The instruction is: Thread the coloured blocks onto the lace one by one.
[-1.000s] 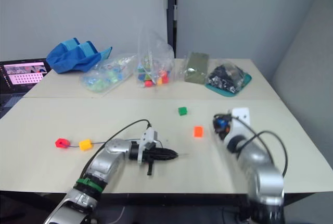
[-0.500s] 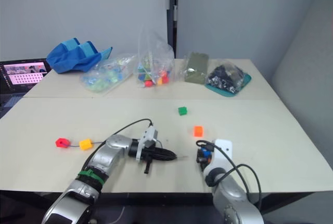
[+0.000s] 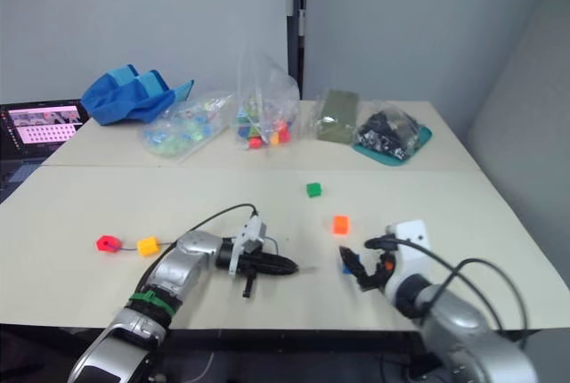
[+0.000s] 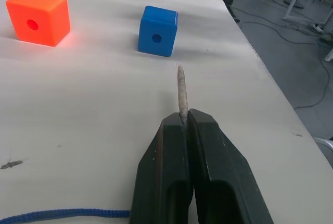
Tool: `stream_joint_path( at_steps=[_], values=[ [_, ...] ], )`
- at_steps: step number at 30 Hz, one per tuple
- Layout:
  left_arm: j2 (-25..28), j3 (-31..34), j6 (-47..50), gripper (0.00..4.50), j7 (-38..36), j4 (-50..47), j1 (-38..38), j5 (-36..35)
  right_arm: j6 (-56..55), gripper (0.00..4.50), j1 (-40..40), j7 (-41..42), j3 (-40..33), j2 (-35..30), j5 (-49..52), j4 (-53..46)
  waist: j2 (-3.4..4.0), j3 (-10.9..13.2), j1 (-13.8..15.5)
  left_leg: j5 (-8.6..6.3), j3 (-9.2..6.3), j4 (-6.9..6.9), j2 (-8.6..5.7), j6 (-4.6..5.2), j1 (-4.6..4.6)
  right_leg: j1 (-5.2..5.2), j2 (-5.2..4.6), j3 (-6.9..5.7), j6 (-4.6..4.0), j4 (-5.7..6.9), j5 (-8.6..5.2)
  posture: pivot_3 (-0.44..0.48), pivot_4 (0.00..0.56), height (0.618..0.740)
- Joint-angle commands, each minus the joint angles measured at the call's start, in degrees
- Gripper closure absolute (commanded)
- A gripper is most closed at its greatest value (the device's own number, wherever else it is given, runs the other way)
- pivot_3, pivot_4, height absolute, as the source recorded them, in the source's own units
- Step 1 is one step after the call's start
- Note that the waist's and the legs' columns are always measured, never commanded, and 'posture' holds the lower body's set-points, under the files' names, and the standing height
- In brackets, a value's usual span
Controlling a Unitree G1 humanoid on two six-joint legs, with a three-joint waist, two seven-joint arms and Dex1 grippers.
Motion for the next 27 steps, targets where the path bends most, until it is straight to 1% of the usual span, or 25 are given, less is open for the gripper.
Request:
stream_joint_path(
  at_steps=[1,4,6,9,12,19,21,27],
  values=[
    [-0.05,0.84,-0.96,4.50,1.04,-2.39,0.43,-0.63,-7.60,0.03,-2.28,13.07,3.48,-11.97,-2.83,4.50,0.01,0.01,-0.01,0.00,0.04,0.00,-0.01,0.00,0.00,-0.01,-0.01,0.06,0.01,-0.01,0.00,0.000,0.150,0.740],
    [-0.10,0.78,-0.89,4.50,1.92,-3.64,1.16,-0.67,-17.47,0.03,-7.00,24.84,12.40,-22.74,-9.34,12.71,0.01,0.02,-0.16,-0.01,0.03,-0.01,-0.01,0.03,0.02,0.00,0.00,0.04,0.01,-0.03,-0.02,0.000,0.150,0.740],
    [-0.15,0.66,-0.65,4.50,2.41,-4.78,1.82,-0.67,-22.98,0.03,-10.90,30.20,18.10,-25.82,-13.20,17.78,0.01,0.02,-0.02,-0.01,0.02,0.00,0.00,0.03,0.02,0.01,0.00,0.01,0.02,-0.06,-0.02,0.000,0.150,0.740],
    [-0.28,0.46,-0.72,4.50,3.53,-6.08,2.60,-0.31,-25.29,0.03,-17.13,34.33,24.85,-25.54,-17.01,24.30,0.00,0.03,0.07,-0.02,0.03,0.03,-0.01,0.03,0.00,0.01,0.00,0.02,0.03,-0.08,-0.01,0.000,0.150,0.740],
    [-0.64,0.21,-0.53,4.50,4.75,-6.85,2.84,0.02,-27.77,0.03,-20.43,37.23,29.18,-24.76,-20.19,28.27,0.00,0.03,0.24,-0.01,0.03,0.05,-0.01,0.01,-0.01,0.02,-0.01,0.02,0.03,-0.09,0.00,0.000,0.150,0.740],
    [-1.15,-0.72,0.06,4.50,6.45,-8.38,3.11,0.38,-30.93,0.03,-24.27,39.57,33.07,-21.18,-24.79,34.04,0.00,0.03,0.38,0.00,0.03,0.06,-0.01,-0.01,-0.01,0.02,0.00,0.01,0.04,-0.11,0.01,0.000,0.150,0.740],
    [-1.18,-1.09,0.08,4.50,6.71,-8.79,3.46,0.48,-29.53,0.57,-24.52,39.41,33.42,-20.26,-25.41,34.95,0.00,0.02,0.39,0.01,0.02,0.06,-0.01,-0.01,-0.01,0.02,0.00,0.00,0.03,-0.11,0.01,0.000,0.150,0.740],
    [-1.28,-1.50,0.20,4.50,8.15,-9.80,3.90,0.55,-27.77,2.60,-23.33,39.48,32.58,-19.91,-25.42,32.35,0.00,0.02,0.39,0.01,0.02,0.07,-0.01,-0.01,-0.01,0.04,0.00,0.00,0.03,-0.10,0.01,0.000,0.150,0.740]
  ],
)
